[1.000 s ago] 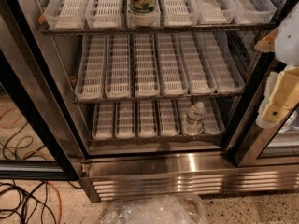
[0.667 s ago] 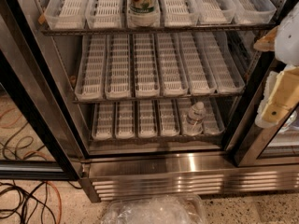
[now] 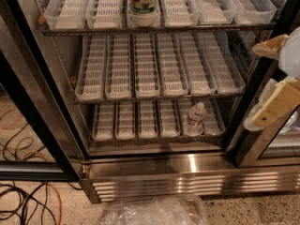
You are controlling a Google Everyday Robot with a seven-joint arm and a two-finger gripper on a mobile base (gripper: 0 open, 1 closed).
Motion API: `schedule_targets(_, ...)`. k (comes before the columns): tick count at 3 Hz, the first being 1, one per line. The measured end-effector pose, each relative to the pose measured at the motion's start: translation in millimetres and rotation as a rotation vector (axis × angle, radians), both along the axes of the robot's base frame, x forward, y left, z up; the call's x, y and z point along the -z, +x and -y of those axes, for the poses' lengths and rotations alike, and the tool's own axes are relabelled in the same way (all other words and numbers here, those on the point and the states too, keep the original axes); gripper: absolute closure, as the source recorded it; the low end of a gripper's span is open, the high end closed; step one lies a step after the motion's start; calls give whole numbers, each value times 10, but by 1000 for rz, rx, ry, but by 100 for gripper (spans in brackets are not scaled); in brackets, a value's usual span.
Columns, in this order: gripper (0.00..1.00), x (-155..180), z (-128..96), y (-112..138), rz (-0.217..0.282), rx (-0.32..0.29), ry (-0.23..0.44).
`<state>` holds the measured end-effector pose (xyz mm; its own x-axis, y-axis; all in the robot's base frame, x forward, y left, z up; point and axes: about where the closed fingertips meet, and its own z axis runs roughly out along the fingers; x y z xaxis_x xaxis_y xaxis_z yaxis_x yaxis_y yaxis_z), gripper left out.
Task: Pick 7up can from top shelf of fridge
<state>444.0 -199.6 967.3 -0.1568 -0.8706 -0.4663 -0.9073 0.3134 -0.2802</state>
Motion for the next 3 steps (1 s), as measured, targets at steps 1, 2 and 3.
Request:
schedule_targets(1, 0, -37, -77, 37, 68, 12, 173)
schedule_targets(2, 0, -151, -195, 28, 128, 27, 343)
schedule_targets(3, 0, -296, -356, -30, 159, 50, 508)
